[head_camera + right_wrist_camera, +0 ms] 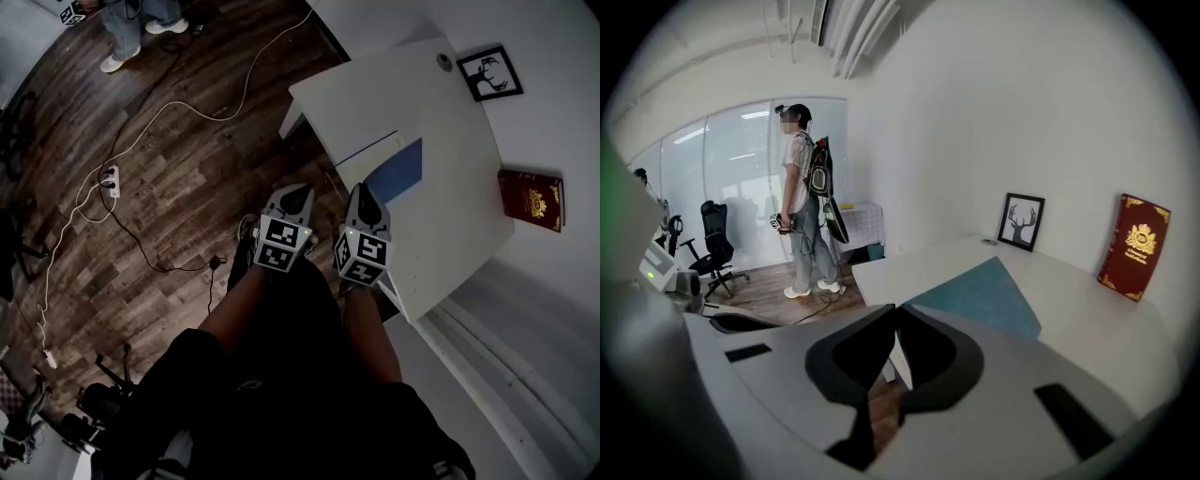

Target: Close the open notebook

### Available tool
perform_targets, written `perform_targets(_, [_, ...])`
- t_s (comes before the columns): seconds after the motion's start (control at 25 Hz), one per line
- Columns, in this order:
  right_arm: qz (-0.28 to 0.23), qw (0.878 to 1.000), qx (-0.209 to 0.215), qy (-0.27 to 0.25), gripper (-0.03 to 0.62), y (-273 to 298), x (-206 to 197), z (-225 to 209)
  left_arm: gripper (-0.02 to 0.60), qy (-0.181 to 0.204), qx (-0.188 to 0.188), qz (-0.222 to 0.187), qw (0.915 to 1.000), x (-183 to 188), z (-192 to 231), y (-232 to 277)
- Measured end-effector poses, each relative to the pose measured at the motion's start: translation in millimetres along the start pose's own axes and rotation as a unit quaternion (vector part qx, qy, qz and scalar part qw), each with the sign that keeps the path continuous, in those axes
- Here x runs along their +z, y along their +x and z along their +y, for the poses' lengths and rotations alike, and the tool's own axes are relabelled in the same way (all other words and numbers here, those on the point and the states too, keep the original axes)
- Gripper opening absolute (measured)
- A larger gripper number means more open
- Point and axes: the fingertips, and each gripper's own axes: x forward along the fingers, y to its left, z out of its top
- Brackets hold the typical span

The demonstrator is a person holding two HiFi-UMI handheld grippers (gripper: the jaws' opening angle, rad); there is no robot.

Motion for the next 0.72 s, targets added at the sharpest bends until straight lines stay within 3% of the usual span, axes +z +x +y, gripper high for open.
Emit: perform_targets(0.72, [0.044, 0.998, 0.031, -0.016, 0.037, 38.4, -20.3, 13.1, 0.002, -0.019, 0.019, 0.018, 0.9995, -18.8, 20.7, 0.8])
